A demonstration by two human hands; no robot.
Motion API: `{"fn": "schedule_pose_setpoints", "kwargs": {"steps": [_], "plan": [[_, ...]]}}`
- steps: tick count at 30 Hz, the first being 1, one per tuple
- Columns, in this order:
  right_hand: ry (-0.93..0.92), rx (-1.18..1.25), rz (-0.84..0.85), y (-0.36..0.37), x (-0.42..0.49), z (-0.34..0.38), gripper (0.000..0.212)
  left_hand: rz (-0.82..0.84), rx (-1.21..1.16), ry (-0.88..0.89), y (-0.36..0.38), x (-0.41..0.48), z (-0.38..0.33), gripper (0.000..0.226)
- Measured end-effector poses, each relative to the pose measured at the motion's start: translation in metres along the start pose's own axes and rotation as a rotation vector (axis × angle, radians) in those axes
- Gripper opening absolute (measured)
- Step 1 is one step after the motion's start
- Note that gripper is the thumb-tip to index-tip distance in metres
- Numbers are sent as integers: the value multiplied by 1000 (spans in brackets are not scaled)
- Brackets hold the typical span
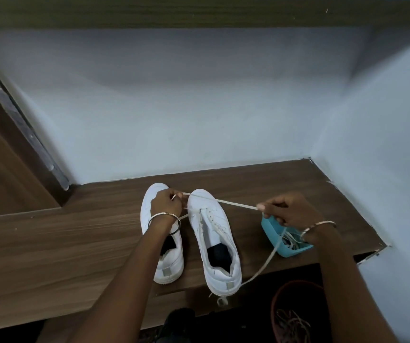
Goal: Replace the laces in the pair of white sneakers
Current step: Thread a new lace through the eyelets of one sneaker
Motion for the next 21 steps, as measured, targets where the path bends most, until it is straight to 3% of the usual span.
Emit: {"fn": "schedule_pose_setpoints", "kwargs": {"steps": [4, 8, 12, 14, 16, 18, 21], "plan": [[79, -37, -23, -42, -13, -3, 13, -53, 59, -62, -3, 2, -5, 26], [-45, 255, -172, -62, -18, -1, 13, -65, 120, -77, -1, 1, -6, 23], [-107, 369, -141, -42, -15, 17, 17, -179, 67, 127, -7, -14, -28, 18], [-125, 291, -60, -18, -9, 28, 17, -63, -122, 316, -11, -26, -53, 28], [-151, 220, -8, 7, -1, 38, 14, 205, -195, 500, -10, -38, -78, 32], [-175, 223, 11, 29, 5, 47, 12, 401, -56, 627, -7, -50, -95, 32], [-185, 282, 0, 48, 9, 56, 11, 464, 62, 655, -7, -50, -99, 18]]}}
Point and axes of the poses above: each hand's wrist, its own x-axis towards the middle knuckle, its own y-axis out of the palm, z = x × y, the point moved 2 cm from there along x, towards the middle knuckle, and after that the axes turned 4 degrees about x, right-handed, at the moved point
